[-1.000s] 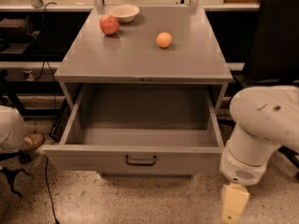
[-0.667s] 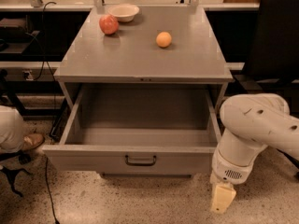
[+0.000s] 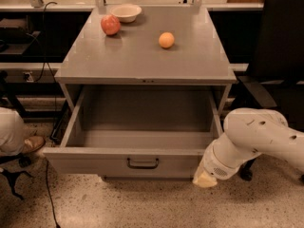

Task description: Close top drawer

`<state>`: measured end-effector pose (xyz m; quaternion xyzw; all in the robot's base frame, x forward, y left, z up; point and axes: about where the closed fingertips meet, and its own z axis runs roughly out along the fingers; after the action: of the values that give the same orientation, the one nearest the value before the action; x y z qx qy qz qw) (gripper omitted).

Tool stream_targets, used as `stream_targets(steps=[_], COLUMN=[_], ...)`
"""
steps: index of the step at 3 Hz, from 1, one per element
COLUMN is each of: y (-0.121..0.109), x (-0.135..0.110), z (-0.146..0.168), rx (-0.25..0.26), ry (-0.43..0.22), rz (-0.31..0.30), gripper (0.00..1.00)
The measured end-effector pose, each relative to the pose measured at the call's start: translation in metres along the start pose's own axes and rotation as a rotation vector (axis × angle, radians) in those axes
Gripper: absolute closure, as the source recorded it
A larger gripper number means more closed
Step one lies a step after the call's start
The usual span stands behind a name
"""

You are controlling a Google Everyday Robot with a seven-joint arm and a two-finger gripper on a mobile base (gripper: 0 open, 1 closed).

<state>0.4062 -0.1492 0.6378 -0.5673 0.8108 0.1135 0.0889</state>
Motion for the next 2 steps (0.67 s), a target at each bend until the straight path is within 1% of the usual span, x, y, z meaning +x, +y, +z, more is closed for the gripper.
stream_targets(steps=[1,2], y=[-0.0278,-0.0354], x=[-0.0222,-0.0272], z=[0.0062,0.0052], rx=[0.095,0.125], ry=[-0.124,-0.145], rz=[0.02,0.021], gripper=[1.0,1.0])
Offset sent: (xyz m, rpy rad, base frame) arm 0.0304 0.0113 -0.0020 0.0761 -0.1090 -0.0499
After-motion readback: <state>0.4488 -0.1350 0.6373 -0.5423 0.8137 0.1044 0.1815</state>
